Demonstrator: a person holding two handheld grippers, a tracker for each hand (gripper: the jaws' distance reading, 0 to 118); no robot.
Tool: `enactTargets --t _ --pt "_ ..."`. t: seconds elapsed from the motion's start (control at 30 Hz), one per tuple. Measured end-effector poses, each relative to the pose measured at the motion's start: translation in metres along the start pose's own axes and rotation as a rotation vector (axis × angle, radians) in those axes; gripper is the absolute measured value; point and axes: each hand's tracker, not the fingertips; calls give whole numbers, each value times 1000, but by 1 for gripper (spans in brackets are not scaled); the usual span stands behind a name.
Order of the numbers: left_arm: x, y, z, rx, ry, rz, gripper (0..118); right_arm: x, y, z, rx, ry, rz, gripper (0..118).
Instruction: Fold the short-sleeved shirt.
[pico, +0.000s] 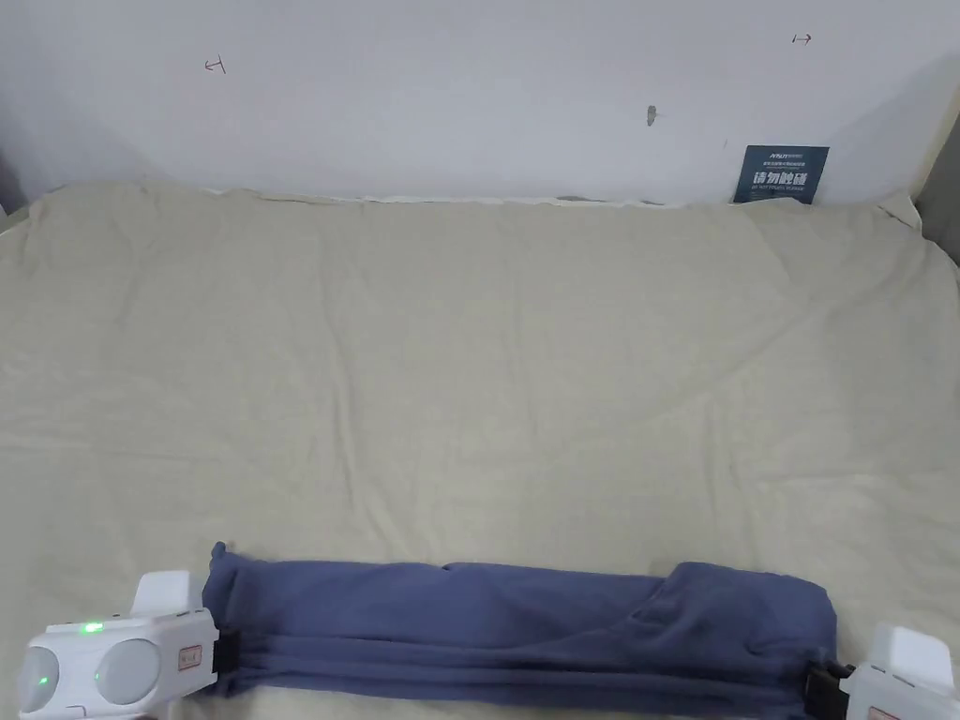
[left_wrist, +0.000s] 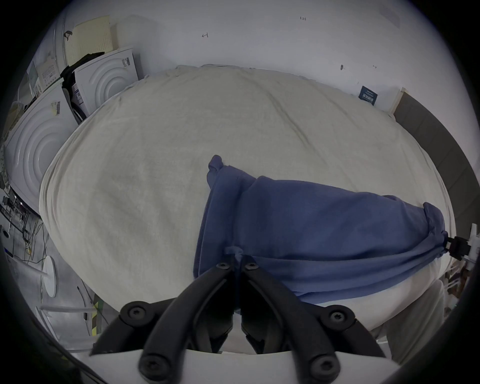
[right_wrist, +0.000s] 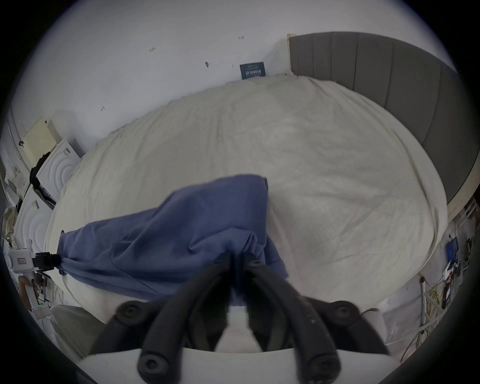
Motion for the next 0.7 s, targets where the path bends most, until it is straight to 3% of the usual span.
enactTargets --t 0.07,0.1,0.13,0.3,0.5,0.6,0.67,0.7 --pt "3 9 16 40 -48 56 109 -12 12 19 44 -40 30 80" --pt "5 14 23 75 -76 75 118 -17 20 29 88 -55 51 102" --pt "7 20 35 118 -96 89 118 -22 28 39 138 -51 69 110" --pt "35 58 97 384 -126 39 115 -73 70 110 414 -6 137 110" --pt "75 83 155 753 -64 -51 115 -120 95 155 705 -30 238 110" --pt "90 85 169 888 -16 -58 114 -139 96 165 794 -64 278 100" --pt "95 84 172 941 -17 -79 105 -147 94 169 823 -65 293 87" --pt "98 81 174 965 -10 -87 82 -152 92 172 850 -63 297 73"
